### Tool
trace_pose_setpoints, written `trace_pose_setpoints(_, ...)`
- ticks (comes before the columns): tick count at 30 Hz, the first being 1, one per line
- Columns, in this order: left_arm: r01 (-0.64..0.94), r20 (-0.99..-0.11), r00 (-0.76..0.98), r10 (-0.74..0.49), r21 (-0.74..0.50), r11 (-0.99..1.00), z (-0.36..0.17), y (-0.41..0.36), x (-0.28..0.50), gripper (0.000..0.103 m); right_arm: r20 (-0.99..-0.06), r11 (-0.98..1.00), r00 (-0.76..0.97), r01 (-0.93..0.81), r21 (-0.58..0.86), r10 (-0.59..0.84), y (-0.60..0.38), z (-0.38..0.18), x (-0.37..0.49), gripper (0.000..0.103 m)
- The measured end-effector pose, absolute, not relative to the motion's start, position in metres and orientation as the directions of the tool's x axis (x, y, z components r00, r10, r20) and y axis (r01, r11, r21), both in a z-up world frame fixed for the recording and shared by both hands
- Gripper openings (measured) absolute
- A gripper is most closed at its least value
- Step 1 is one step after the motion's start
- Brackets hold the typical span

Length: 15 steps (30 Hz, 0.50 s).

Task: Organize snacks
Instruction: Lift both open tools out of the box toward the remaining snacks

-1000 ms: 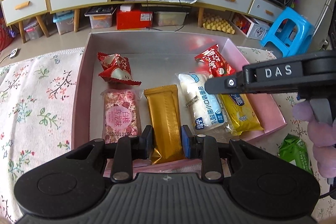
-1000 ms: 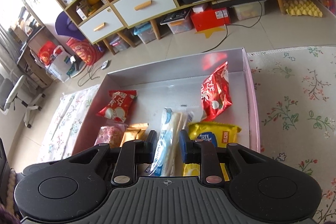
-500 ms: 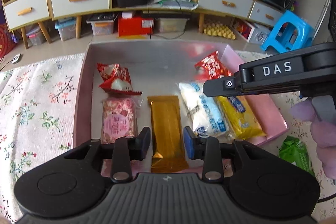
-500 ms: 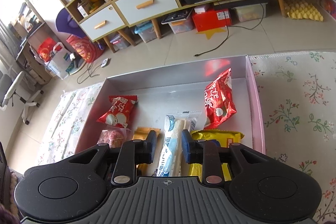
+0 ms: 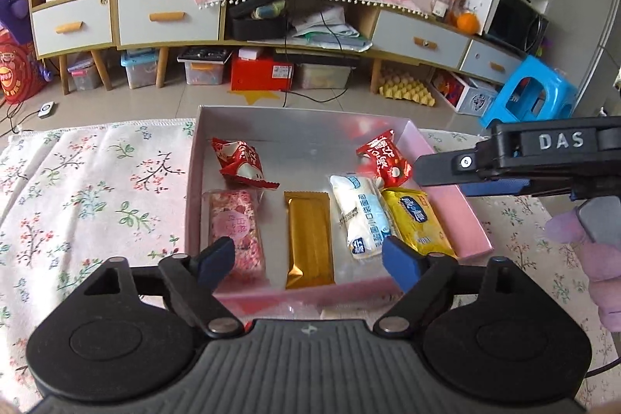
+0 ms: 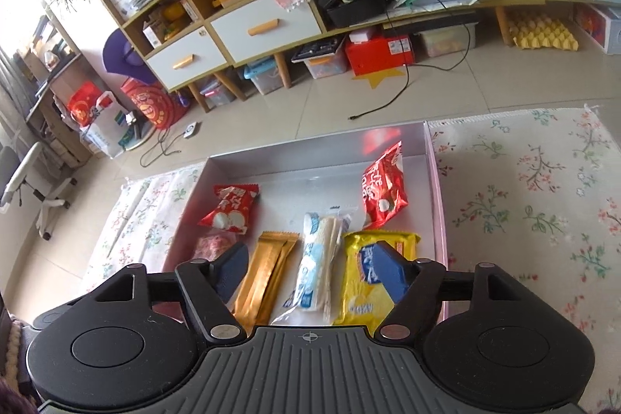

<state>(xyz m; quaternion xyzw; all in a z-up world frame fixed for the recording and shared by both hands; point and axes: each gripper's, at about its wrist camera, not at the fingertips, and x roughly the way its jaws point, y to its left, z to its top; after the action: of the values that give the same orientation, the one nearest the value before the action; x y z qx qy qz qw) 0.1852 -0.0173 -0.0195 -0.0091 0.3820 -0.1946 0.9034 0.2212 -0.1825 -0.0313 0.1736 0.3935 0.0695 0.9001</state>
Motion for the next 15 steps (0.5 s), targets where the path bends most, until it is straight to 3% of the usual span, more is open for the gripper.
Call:
trace_pose_setpoints(8,0.353,-0.685,0.643,-0.342,-0.131,0.926,-0.008,-0.009,0.161,0.096,-0.675,0.936,0.693,0.000,0.352,0.254,-0.173,-0.021,0.195,0.087)
trace_pose_setpoints(15,0.357,-0.690,0.651,-0.316,-0.089,0.930,-0.005,0.000,0.145,0.101,-0.695,0.945,0.678,-0.001,0.328,0.242,-0.164,-0.021,0.175,0.088)
